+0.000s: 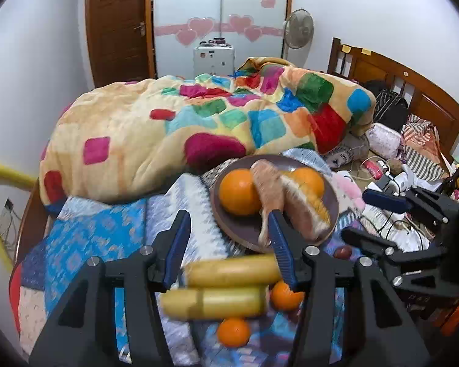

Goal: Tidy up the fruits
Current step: 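Grasp a small mandarin with the right tool while the left tool grasps another mandarin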

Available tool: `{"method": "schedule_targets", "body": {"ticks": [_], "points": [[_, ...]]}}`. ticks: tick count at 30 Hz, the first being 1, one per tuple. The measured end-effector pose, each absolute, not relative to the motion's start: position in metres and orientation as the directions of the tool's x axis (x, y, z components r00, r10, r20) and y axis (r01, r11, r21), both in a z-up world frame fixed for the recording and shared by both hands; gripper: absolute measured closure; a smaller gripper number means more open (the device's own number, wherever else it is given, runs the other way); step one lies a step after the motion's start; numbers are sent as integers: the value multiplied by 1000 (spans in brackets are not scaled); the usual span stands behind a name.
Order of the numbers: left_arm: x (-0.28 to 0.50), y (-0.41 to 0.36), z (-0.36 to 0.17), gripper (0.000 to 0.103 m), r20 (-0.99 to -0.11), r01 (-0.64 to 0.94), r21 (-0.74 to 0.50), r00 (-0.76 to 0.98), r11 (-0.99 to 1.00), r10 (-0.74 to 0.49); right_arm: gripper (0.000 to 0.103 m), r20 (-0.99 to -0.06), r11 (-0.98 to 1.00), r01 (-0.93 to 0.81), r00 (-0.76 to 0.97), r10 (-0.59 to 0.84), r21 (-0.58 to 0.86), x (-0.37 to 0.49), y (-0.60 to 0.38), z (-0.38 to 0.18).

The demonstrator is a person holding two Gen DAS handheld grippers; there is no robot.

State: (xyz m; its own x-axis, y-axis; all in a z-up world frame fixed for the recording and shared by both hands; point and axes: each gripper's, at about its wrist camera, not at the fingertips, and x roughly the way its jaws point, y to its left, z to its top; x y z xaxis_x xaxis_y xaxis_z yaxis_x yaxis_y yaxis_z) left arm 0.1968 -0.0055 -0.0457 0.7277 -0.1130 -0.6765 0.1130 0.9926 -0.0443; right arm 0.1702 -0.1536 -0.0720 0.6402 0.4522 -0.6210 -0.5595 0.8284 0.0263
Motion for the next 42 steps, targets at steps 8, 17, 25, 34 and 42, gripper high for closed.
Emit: {"method": "schedule_targets", "body": {"ticks": [8,17,25,34,42], "points": [[159,19,-66,42,-705,73,-21,706,997,-67,48,-640,805,-592,602,477,43,146,-139,-82],[142,31,-98,41,-748,63,-67,657,996,-92,48,-691,792,-606,543,478,72,142,-119,-116],[137,19,-116,41,-760,89,-53,642,995,-98,62,-730,788,-606,487,479,114,154,-108,-136],[131,10,-124,41,-763,120,-75,633,990,-135,70,-718,780,-615,491,494,116,141,-108,-131],[134,-4,-136,45,-780,143,-73,609,987,-146,70,-694,806,-589,552,462,68,125,-134,-115]]}}
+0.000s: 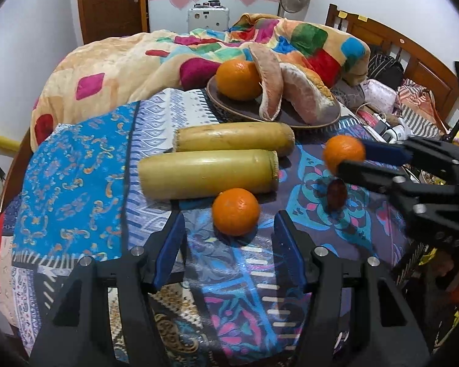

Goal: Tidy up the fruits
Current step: 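Grasp a small mandarin with the right tool while the left tool grasps another mandarin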

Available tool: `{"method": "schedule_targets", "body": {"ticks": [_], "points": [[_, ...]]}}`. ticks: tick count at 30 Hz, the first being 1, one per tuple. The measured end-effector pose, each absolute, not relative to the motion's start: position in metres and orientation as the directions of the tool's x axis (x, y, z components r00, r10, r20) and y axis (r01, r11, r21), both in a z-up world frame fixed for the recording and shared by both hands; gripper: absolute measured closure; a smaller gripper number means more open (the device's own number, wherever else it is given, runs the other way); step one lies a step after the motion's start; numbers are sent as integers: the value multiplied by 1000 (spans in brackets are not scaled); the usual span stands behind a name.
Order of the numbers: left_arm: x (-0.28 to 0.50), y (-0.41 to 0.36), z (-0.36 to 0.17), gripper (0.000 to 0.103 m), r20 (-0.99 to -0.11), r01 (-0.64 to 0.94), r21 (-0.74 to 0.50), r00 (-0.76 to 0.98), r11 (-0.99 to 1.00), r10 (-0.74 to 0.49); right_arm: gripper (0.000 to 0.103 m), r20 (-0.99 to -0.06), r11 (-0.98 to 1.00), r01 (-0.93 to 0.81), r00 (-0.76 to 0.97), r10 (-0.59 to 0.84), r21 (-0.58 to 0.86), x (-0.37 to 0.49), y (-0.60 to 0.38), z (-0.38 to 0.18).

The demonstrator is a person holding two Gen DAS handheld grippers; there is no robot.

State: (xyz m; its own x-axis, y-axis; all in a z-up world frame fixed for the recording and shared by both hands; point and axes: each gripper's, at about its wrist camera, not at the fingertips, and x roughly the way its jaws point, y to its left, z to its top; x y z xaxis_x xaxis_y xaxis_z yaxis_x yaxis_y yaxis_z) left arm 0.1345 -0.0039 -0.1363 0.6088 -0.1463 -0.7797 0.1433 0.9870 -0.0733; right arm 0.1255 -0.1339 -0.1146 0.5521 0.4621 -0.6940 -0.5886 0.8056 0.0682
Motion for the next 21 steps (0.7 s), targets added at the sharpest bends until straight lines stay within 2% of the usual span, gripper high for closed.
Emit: {"method": "schedule_targets", "body": {"ticks": [2,6,14,21], "points": [[137,-6,-139,48,-781,140,-77,607,987,-147,70,-693,814,-577,562,452,64,125,-141,-114],[141,-8,-144,71,-791,137,-90,592,986,-154,70,-691,834,-547,578,434,67,128,-160,-113],[134,-9,-135,71,-775,146,-99,609,984,-168,70,-686,864,-495,598,414,90,137,-184,-114],[140,-15,-106,71,-724,154,-71,671,985,-157,70,-669,875,-475,621,408,93,149,-193,-109]]}}
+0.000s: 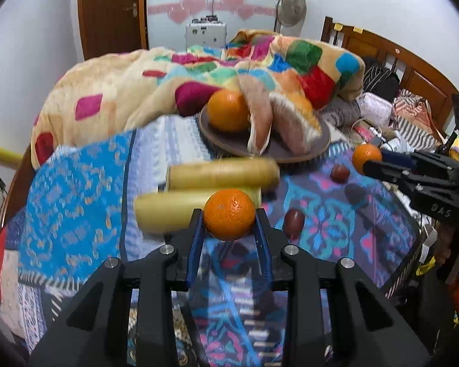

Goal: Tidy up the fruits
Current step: 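Grasp a small mandarin with the right tool while the left tool grasps another mandarin, then lower both mandarins onto the plate and open both tools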

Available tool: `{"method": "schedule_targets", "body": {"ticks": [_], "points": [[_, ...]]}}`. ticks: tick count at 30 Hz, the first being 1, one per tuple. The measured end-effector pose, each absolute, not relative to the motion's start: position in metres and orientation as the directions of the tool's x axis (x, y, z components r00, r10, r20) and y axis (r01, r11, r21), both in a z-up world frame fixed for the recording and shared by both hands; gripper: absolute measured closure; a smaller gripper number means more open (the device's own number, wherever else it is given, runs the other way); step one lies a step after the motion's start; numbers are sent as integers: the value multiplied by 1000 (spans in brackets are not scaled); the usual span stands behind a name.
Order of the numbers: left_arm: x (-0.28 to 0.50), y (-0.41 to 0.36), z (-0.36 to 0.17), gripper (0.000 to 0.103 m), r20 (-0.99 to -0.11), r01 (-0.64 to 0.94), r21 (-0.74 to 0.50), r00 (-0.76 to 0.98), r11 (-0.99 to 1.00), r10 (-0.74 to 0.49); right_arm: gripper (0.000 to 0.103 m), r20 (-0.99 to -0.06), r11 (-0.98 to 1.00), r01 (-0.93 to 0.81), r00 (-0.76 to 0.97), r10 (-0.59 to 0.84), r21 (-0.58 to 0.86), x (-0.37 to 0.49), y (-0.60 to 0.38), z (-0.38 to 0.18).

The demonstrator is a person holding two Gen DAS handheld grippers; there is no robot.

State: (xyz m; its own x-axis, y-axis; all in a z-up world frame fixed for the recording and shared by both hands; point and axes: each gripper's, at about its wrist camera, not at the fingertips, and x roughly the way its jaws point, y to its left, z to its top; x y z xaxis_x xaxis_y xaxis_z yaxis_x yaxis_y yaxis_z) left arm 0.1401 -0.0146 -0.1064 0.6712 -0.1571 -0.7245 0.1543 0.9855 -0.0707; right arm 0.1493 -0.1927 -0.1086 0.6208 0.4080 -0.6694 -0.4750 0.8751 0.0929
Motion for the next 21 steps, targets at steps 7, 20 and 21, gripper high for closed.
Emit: {"method": "schedule_targets", "body": {"ticks": [7,20,21], "points": [[170,-24,-86,71,-690,157,-78,705,985,-167,70,-627,877,-471,654,423,101,163,-195,-93],[220,-35,-81,71,-678,165,-39,720,986,-147,70,-605,879,-472,680,415,72,191,-194,-89],[226,-35,-84,71,-686,160,-42,713,986,-145,70,-612,879,-472,676,410,69,194,-193,-93]]}}
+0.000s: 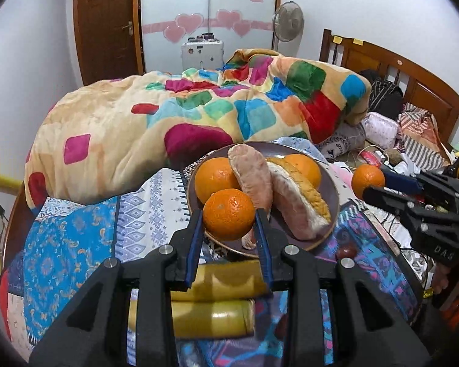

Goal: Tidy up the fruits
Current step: 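Lower both mandarins onto the plate and open both tools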

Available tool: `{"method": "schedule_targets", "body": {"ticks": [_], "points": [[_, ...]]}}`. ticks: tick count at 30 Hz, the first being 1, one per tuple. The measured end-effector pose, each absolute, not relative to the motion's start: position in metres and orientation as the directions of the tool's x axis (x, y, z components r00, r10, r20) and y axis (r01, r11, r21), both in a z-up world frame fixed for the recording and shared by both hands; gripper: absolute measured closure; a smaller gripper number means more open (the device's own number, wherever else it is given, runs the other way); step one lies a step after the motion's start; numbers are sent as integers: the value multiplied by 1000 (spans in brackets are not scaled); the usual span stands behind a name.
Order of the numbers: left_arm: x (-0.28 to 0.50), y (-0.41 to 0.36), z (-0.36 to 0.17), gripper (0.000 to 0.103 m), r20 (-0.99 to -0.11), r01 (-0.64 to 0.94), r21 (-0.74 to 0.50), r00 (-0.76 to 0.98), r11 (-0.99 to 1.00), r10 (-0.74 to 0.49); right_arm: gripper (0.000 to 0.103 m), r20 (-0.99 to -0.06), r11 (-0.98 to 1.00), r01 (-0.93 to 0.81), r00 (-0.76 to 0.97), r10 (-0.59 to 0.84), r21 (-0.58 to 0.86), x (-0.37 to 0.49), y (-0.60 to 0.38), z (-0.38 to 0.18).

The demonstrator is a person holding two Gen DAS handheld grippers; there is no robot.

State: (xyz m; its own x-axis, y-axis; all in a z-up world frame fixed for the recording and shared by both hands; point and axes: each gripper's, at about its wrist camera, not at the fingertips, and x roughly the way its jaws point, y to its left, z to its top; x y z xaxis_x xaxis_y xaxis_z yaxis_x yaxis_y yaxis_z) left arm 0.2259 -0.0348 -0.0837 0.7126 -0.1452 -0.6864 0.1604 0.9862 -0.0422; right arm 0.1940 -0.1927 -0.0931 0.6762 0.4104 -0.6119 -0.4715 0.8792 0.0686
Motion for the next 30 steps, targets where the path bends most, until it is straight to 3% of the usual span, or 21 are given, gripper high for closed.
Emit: {"method": "schedule_targets", "body": {"ticks": [9,17,19,21,25,26,28,30], "points": [[252,-38,-108,71,-749,170,-47,646,984,-147,70,-674,863,-504,629,387,25,206,-178,-118],[259,-40,-109,70,-752,173,-64,639,983,-162,69,-697,849,-528,606,383,8,212,-168,-119],[259,-40,-110,66,-748,172,-64,644,983,-161,69,-700,852,-523,603,382,15,215,-168,-121],[258,-40,-109,51,-740,163,-64,654,985,-156,69,-698,857,-514,601,389,36,217,-170,-120],[254,-39,-107,47,-729,159,-61,667,985,-153,68,-700,862,-504,597,393,55,220,-171,-120],[253,-39,-107,46,-728,161,-63,667,985,-155,66,-698,862,-503,598,393,54,219,-171,-120],[248,-37,-105,43,-728,161,-60,669,985,-153,53,-687,867,-496,616,385,42,216,-170,-117],[239,-33,-105,34,-725,153,-53,673,987,-143,49,-673,875,-484,639,372,24,212,-171,-114]]}}
